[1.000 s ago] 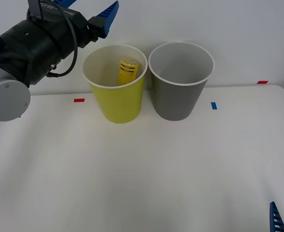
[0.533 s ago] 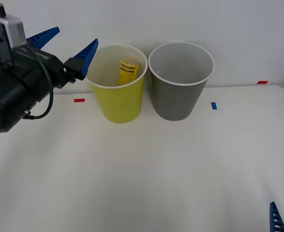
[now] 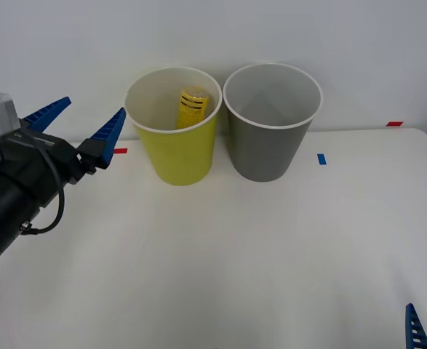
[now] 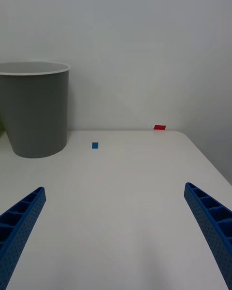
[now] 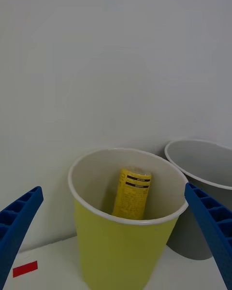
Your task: Put cans in the gray bin and PET bottles in the light green bin.
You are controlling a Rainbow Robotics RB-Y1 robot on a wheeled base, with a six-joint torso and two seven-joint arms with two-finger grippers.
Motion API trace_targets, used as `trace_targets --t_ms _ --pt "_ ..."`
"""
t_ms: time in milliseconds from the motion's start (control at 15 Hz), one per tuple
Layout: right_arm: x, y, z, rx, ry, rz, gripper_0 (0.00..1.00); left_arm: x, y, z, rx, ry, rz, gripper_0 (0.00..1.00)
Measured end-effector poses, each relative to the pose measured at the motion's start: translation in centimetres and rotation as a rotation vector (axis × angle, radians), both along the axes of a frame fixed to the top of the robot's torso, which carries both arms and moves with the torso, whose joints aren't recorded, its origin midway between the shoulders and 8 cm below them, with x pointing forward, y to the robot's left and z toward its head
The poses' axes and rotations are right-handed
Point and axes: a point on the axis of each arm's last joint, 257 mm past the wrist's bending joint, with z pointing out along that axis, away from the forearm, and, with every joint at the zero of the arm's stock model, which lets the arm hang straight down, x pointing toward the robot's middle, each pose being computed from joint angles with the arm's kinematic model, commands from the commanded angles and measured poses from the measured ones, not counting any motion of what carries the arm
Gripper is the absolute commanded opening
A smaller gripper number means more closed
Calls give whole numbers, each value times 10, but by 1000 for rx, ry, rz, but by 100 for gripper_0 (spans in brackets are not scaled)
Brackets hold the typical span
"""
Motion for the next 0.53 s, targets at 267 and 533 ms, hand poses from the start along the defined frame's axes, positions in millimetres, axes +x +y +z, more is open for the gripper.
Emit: trace_targets --t_ms 267,533 --pt "0 0 0 0 0 0 100 -21 16 -11 -59 -47 58 100" --pt "0 0 0 0 0 0 100 -57 29 -54 -8 -37 129 100"
